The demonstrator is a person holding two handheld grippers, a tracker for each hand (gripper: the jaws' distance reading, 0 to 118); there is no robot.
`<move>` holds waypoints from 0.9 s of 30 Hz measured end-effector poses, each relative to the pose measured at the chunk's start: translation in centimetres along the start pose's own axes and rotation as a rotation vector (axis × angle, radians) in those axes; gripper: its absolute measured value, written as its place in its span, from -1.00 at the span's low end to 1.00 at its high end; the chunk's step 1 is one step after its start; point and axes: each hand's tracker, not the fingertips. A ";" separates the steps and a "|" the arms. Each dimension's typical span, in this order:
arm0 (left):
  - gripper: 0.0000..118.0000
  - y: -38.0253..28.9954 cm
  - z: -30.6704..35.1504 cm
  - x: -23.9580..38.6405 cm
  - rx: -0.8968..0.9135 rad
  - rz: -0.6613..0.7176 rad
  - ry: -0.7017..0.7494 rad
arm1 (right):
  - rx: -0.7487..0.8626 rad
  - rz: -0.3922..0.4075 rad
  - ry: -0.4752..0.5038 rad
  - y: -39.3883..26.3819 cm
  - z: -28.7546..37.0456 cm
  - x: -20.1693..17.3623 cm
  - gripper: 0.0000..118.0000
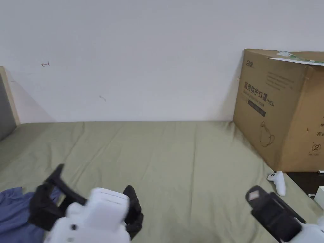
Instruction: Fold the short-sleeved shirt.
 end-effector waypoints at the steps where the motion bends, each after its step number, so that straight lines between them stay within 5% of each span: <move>1: 1.00 0.2 0.3 1.6 0.035 -0.227 0.034 | -0.045 -0.237 -0.011 0.0 -0.5 2.2 1.00; 3: 1.00 -0.8 1.0 4.7 0.139 -0.629 0.114 | -0.102 -0.577 -0.066 -1.3 -1.0 6.4 1.00; 5: 1.00 -1.2 2.3 5.5 0.222 -0.643 0.116 | -0.133 -0.757 -0.092 -3.0 -0.7 9.2 1.00; 7: 1.00 0.1 3.1 4.9 0.187 -0.408 0.018 | -0.134 -0.788 -0.119 -3.7 -0.4 10.2 1.00; 9: 1.00 0.8 2.6 3.9 0.119 -0.257 -0.006 | -0.088 -0.702 -0.093 -3.4 0.0 10.0 1.00; 12: 1.00 1.5 1.4 1.0 0.028 -0.007 -0.028 | -0.004 -0.440 0.000 -0.5 0.3 6.7 1.00; 14: 1.00 1.2 0.3 -1.5 -0.024 0.237 -0.061 | 0.102 -0.080 -0.014 1.4 1.2 3.0 1.00; 18: 1.00 -0.6 -0.4 -5.2 -0.030 0.640 -0.094 | 0.335 0.785 -0.001 0.2 3.2 -4.6 1.00; 20: 1.00 -1.8 -0.3 -6.0 -0.026 0.752 -0.118 | 0.384 1.056 -0.013 -1.9 3.2 -6.5 1.00; 23: 1.00 -3.4 0.1 -5.7 -0.056 0.812 -0.110 | 0.392 1.201 -0.017 -4.4 3.5 -6.9 1.00; 27: 1.00 -4.4 0.5 -4.8 -0.108 0.779 -0.099 | 0.401 1.164 -0.005 -6.3 3.6 -5.9 1.00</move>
